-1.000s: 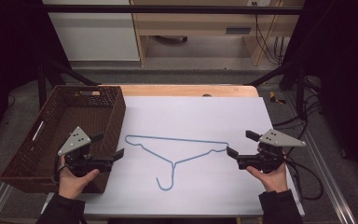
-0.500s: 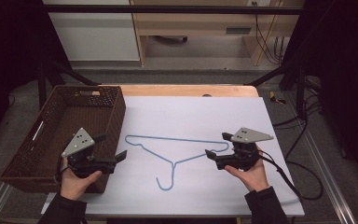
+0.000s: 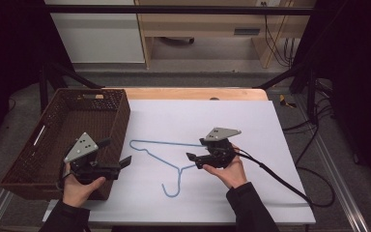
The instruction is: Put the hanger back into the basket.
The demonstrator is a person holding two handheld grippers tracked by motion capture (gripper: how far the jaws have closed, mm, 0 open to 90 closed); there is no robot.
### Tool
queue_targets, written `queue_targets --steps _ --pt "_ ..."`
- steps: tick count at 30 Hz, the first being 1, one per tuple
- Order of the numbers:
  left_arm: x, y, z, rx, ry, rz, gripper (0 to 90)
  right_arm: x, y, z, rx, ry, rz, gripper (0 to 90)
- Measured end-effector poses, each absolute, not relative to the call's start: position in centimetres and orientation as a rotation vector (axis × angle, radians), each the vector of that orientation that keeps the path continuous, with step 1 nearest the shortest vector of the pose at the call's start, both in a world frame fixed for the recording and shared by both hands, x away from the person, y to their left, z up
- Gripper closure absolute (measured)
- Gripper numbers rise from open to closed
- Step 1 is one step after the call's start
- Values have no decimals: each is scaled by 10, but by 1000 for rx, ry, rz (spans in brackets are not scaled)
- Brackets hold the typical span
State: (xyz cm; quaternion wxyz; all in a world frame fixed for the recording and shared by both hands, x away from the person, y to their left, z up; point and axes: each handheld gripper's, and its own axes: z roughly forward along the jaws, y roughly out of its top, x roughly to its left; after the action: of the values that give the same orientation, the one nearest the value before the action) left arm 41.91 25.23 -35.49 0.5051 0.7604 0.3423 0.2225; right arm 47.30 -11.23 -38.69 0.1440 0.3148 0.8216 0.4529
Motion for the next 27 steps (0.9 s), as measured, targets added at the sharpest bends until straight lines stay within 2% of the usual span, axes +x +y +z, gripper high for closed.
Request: queue_targets --steps 15,26,27 --pt "419 254 -354 1834 821 537 57 493 -62 -424 882 2524 1173 424" --pt "419 254 -353 1835 816 542 58 496 -42 -458 858 2628 1034 568" --pt "419 254 -354 1835 816 543 58 497 -40 -462 862 2641 1022 607"
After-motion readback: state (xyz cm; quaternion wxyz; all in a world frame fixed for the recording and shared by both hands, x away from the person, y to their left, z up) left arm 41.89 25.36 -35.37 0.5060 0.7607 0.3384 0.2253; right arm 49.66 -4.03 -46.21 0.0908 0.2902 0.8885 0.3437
